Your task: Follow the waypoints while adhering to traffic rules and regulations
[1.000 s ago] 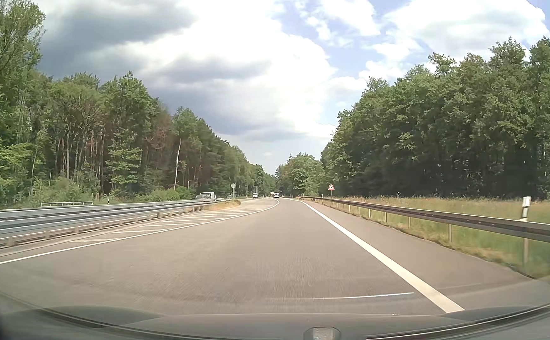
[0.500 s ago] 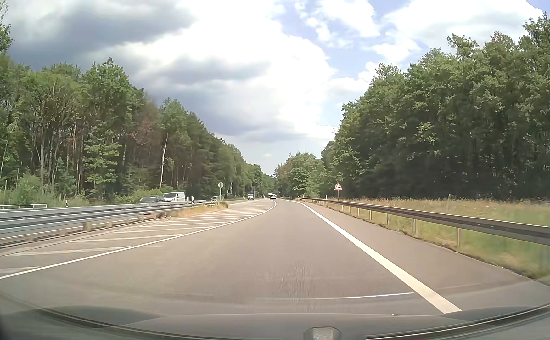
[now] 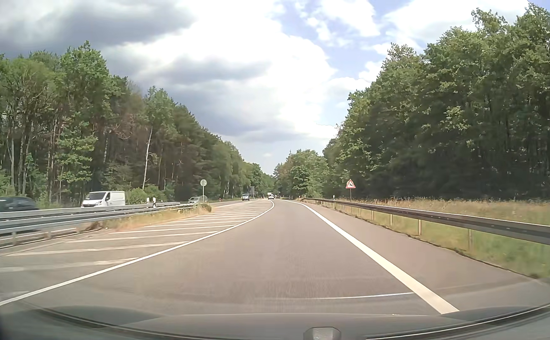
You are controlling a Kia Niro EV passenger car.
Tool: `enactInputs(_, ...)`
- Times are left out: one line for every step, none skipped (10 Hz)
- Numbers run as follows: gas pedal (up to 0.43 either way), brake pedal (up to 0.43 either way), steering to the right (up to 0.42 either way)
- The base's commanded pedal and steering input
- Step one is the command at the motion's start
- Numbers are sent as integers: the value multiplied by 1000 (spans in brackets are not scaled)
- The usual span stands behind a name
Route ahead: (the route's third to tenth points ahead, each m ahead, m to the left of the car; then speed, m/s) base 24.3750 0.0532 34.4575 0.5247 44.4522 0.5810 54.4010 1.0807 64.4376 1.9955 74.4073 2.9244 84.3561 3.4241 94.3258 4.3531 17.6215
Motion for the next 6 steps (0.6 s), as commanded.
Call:
enactInputs(67,37,-4)
enactInputs(67,37,-5)
enactInputs(67,30,-5)
enactInputs(67,37,-5)
enactInputs(67,37,-5)
enactInputs(67,37,-5)
